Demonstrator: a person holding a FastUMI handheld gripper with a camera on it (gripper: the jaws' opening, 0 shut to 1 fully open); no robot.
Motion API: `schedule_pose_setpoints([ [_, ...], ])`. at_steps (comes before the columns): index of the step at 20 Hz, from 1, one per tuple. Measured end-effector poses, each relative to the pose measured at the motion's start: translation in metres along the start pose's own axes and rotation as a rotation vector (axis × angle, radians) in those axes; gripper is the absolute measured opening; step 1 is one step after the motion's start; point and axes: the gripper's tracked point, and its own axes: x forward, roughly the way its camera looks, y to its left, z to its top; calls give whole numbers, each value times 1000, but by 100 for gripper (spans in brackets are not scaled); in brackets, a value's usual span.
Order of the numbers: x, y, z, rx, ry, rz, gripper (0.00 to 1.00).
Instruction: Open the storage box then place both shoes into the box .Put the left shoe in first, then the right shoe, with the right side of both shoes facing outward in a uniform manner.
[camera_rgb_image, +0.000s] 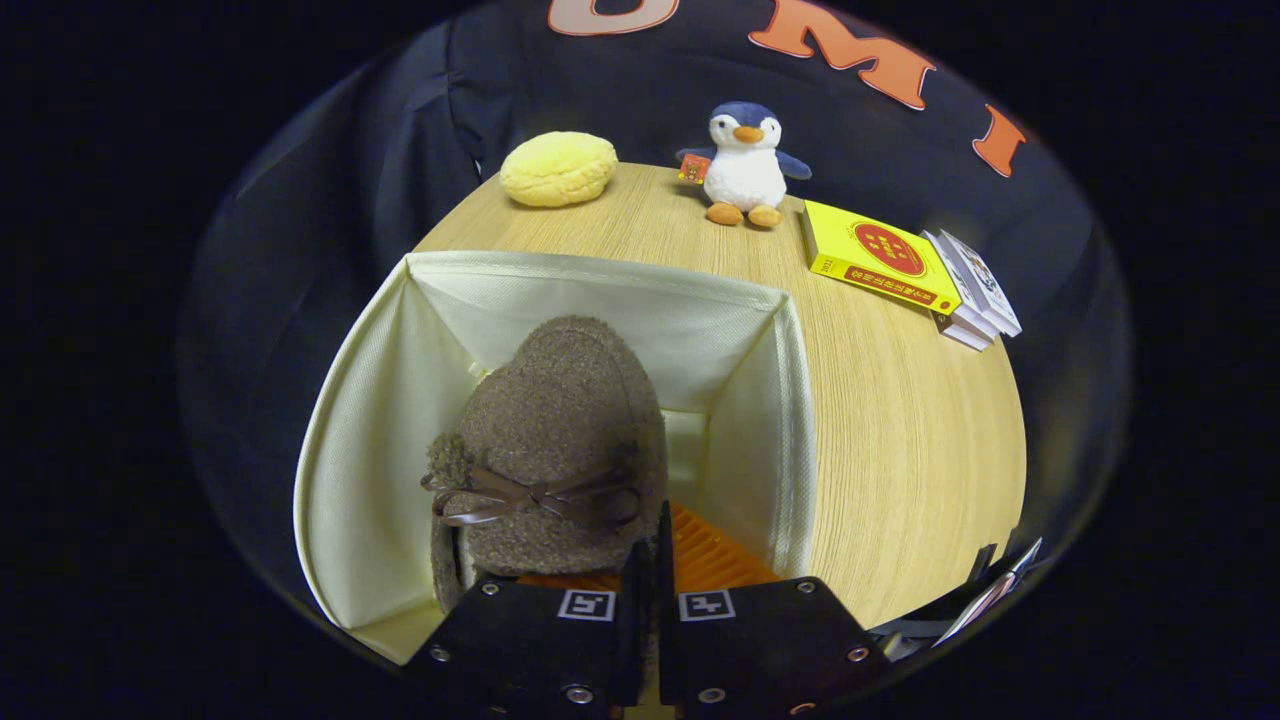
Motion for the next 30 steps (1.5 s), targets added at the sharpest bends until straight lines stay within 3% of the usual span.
schedule_pose_setpoints([
  [5,-16,9,0,26,0,143,15],
  [8,-37,8,-2,54,-1,246,31],
  [12,-71,-10,5,68,-45,335,42],
  [21,-117,-148,41,155,-362,320,66],
  [26,-150,-260,55,169,-585,200,80],
  [30,-193,-341,66,178,-771,106,86],
])
